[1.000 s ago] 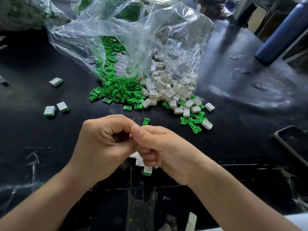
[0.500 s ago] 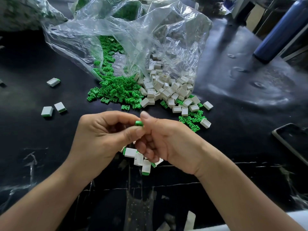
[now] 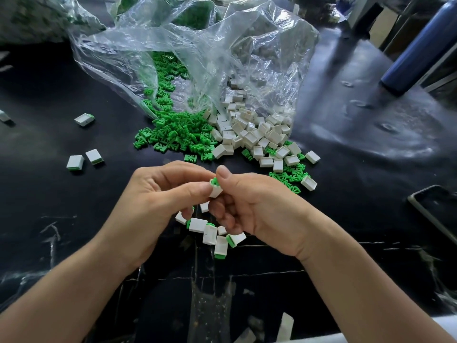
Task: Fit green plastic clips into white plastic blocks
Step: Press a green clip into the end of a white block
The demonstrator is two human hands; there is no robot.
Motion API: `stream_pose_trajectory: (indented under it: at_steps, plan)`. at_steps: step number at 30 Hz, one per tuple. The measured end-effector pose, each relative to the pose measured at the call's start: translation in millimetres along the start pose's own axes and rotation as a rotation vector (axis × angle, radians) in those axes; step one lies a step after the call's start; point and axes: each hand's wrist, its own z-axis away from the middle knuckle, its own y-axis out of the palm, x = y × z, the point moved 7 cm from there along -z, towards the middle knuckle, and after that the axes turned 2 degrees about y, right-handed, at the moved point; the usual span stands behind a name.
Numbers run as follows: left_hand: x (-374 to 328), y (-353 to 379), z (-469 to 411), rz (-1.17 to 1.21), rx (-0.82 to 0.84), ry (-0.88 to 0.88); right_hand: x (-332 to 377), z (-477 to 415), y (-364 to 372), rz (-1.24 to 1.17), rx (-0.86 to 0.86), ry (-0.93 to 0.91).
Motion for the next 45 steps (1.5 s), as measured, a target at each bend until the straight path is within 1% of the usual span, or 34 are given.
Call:
stream_pose_trajectory:
  at_steps: [6,12,17,23,28,36,45]
  plan:
    - [-1.9,1.8,0.7,0.014,0.037,0.016,5.2,3.7,0.3,0.079,0.025,-0.062]
    - [-5.0,1.6,0.7,0.022,0.038,0.059,9.2,5.4,1.2,0.071,0.048,-0.102]
    - [-4.7,0.9,0.4,-0.045,0.022,0.067,8.1,3.7,-0.1,0.161,0.002,-0.114]
    - [-2.4,0.9,1.9,-0.036,0.047,0.02,8.1,4.3,0.1,0.248,-0.019,-0.12]
    - [-0.3,2.0,3.8,-0.017,0.016,0.009,7.1,2.7,0.2,0.347,-0.072,-0.154]
    - [0.1,4.5,4.1,0.013,-0.027,0.03,7.2,3.5,-0.7,0.395,-0.114,-0.213]
    - [3.0,5.9,5.3,0.07,-0.089,0.014,6.8,4.3,0.2,0.37,-0.143,-0.229]
